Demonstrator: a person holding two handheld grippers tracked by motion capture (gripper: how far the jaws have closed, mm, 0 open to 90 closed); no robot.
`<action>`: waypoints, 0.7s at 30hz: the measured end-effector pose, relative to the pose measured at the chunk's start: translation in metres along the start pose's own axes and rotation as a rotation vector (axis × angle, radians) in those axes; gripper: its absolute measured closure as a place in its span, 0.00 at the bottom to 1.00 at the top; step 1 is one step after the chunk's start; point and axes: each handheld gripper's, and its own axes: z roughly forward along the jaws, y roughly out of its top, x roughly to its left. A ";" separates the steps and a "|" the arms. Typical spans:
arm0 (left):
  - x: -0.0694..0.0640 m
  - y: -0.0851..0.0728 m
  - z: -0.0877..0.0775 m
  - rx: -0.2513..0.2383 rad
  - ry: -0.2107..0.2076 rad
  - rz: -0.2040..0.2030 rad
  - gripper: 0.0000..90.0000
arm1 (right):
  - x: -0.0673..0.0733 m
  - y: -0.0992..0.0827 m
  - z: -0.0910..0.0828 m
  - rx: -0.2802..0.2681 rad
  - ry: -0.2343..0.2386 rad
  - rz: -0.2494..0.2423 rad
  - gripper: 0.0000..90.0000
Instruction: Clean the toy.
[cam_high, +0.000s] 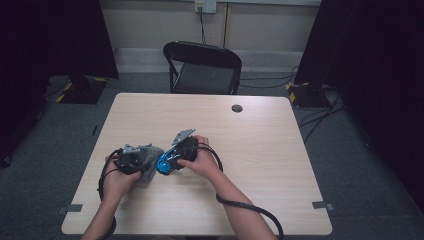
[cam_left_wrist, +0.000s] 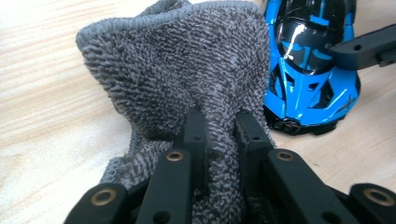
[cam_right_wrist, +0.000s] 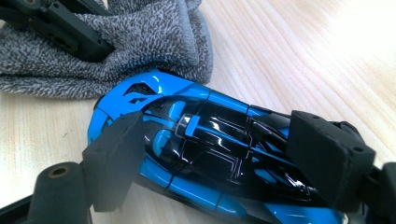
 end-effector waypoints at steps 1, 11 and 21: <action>-0.001 0.000 0.000 0.003 -0.007 0.001 0.86 | 0.000 0.000 0.000 -0.003 0.000 0.000 0.22; -0.007 -0.001 -0.002 0.012 -0.037 0.003 0.86 | 0.000 0.000 0.000 -0.001 0.000 0.000 0.22; -0.015 -0.006 -0.008 0.030 -0.071 0.013 0.86 | 0.000 0.000 0.000 -0.001 -0.001 0.000 0.22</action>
